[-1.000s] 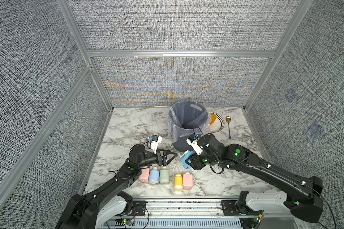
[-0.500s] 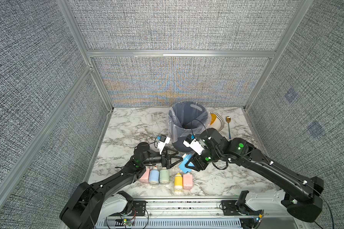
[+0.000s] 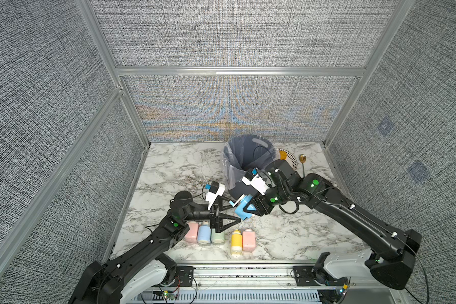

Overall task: Take out the pencil sharpener tray and clean the shavings
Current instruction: Pick up the pencil sharpener from the center of the board.

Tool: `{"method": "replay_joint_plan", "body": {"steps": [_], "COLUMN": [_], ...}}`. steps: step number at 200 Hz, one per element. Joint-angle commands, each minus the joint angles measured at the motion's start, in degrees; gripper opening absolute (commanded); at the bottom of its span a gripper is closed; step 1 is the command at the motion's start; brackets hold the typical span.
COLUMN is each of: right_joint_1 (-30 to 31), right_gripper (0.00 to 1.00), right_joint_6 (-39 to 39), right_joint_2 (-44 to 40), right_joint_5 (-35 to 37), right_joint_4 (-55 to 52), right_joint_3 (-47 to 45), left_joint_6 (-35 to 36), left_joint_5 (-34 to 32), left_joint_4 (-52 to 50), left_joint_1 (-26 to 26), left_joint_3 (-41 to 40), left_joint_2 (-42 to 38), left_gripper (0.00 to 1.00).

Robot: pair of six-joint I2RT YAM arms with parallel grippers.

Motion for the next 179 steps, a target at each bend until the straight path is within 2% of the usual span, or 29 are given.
{"method": "replay_joint_plan", "body": {"steps": [1,31,46,63,82,97,126,179], "right_joint_1": [0.2,0.1,0.1,0.1,0.1,0.1,0.1,0.1], "right_gripper": [0.40,0.40,0.40,0.40,0.40,0.40,0.40,0.40], "right_joint_6": [-2.0,-2.2,-2.2,-2.4,-2.6,-2.7,-3.0,-3.5], "right_joint_2": [0.4,0.1,-0.8,-2.0,-2.9,-2.9,-2.5,-2.6], "right_joint_5": [-6.0,-8.8,-9.6,-10.7,-11.8,-12.7,-14.0,-15.8], "right_joint_4": [3.0,3.2,3.5,3.6,3.9,4.0,4.2,5.0], "right_joint_3": [0.8,0.2,-0.4,-0.7,-0.8,-0.8,-0.9,-1.1], "left_joint_6": [2.4,7.3,7.8,7.3,2.9,2.2,1.4,1.5], "left_joint_5": [4.2,1.8,1.7,2.9,7.0,8.7,10.8,10.8], "left_joint_4": [-3.1,-10.6,-11.1,-10.0,-2.6,-1.7,-1.0,-1.5], "left_joint_1": [0.0,0.0,0.0,0.0,0.0,-0.2,-0.6,-0.6], "left_joint_3": [2.0,3.8,4.0,4.2,3.3,3.6,3.5,2.5], "left_joint_2": [1.3,0.7,0.9,2.0,3.1,2.9,0.7,-2.7], "left_gripper": [1.00,1.00,1.00,1.00,0.99,0.98,0.89,0.72]}}
